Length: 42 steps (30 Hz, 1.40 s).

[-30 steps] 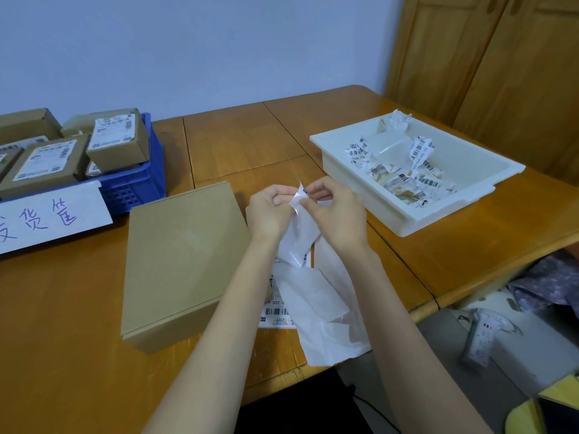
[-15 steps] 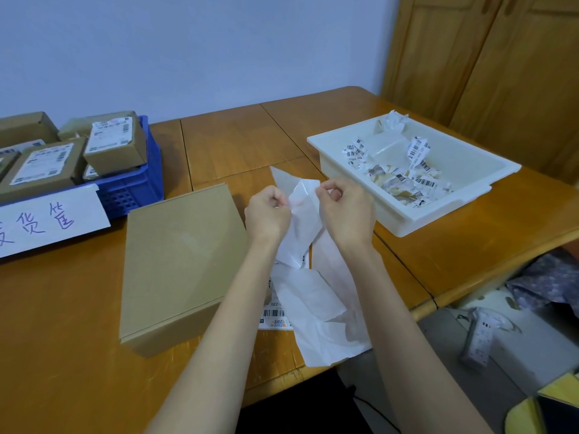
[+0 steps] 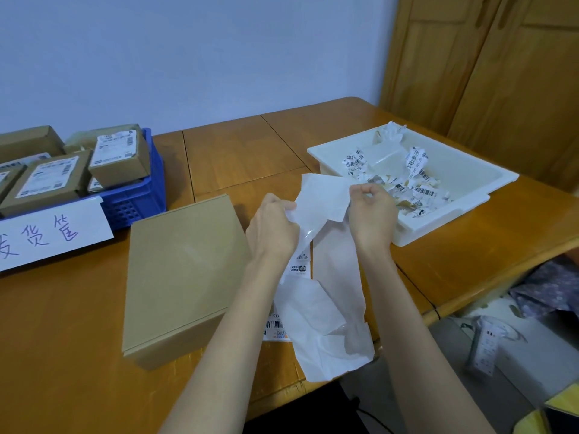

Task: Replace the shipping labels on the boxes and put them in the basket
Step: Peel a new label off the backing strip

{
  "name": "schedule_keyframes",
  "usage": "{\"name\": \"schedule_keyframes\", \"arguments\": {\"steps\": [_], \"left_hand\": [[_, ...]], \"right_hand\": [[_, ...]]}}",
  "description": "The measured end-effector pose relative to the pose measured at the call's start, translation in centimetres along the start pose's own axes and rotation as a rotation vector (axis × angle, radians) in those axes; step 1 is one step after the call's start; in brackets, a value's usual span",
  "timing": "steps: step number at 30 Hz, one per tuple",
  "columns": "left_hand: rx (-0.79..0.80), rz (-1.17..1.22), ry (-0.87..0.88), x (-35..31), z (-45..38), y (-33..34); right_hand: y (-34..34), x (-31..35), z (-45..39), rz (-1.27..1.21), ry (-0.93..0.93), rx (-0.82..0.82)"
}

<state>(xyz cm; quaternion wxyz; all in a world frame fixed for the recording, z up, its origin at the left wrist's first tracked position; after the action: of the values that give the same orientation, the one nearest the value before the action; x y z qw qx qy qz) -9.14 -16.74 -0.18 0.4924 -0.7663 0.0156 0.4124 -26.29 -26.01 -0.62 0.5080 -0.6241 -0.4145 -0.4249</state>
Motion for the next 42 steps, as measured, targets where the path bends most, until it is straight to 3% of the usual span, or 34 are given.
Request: {"name": "schedule_keyframes", "arguments": {"steps": [17, 31, 42], "left_hand": [[0.102, -0.141, -0.101, 0.5, 0.1, 0.8], [0.145, -0.179, -0.149, 1.2, 0.0, 1.4], [0.177, -0.198, -0.187, 1.8, -0.2, 2.3]], "right_hand": [[-3.9, 0.6, -0.5, -0.154, 0.018, -0.173], [-5.4, 2.1, 0.1, -0.107, -0.158, -0.294], [-7.1, 1.5, -0.4, -0.072, -0.098, -0.377]]}}
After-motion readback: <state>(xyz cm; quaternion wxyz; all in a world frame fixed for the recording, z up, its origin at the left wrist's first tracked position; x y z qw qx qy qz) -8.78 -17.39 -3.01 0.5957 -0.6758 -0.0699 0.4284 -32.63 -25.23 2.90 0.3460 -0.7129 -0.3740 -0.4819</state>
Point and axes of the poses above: each hand's wrist, its own z-axis away from the middle knuckle, its own y-axis out of the palm, x = y × z, the point moved 8 cm from there along -z, towards the middle knuckle, and after that the axes turned 1 degree about y, right-handed, at the moved point
